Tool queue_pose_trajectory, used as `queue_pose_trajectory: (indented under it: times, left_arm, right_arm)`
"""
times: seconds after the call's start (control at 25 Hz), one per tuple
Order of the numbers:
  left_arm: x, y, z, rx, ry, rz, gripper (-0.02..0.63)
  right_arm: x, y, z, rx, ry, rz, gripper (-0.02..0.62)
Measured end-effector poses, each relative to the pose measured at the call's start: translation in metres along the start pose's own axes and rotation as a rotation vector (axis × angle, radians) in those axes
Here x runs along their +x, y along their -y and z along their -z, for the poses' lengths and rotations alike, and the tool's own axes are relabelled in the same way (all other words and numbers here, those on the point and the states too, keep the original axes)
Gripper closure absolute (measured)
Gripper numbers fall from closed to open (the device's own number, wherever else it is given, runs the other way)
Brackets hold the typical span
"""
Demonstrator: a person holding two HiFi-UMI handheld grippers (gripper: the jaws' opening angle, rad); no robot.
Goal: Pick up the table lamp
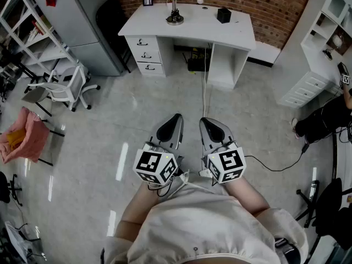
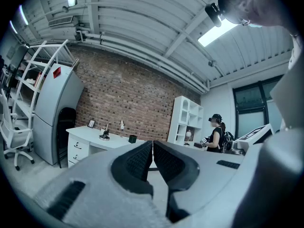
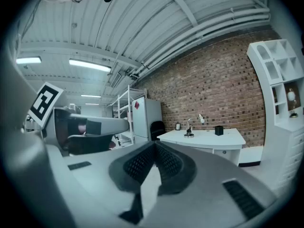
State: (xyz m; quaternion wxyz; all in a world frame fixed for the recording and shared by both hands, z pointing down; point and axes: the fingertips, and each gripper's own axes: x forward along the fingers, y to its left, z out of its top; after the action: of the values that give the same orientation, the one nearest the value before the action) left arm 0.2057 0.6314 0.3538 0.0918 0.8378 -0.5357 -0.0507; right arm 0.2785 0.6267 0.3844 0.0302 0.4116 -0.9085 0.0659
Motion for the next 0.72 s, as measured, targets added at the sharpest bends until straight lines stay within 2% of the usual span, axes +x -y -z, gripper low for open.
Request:
queue_pose_trajectory:
  times: [0.4,0.6,0.72]
  left_arm:
    - [0.017,0.006,0.006,-0.012,-0.024,0.011,0.586]
    - [0.029,0.012,0.009,-0.005,-0.046,0.042,0.586]
    - [0.035,0.008,0.01,0.002,-0.055,0.052,0.586]
  right_arm:
    - [-0.002,0.013,0.002,0.011,-0.001,-0.001,0.569]
    - [-0.002,0.027,0.01,0.074,-0.027,0.033,0.569]
    - [0.005,0.034,0.012,0.071,-0.037,0.054,0.569]
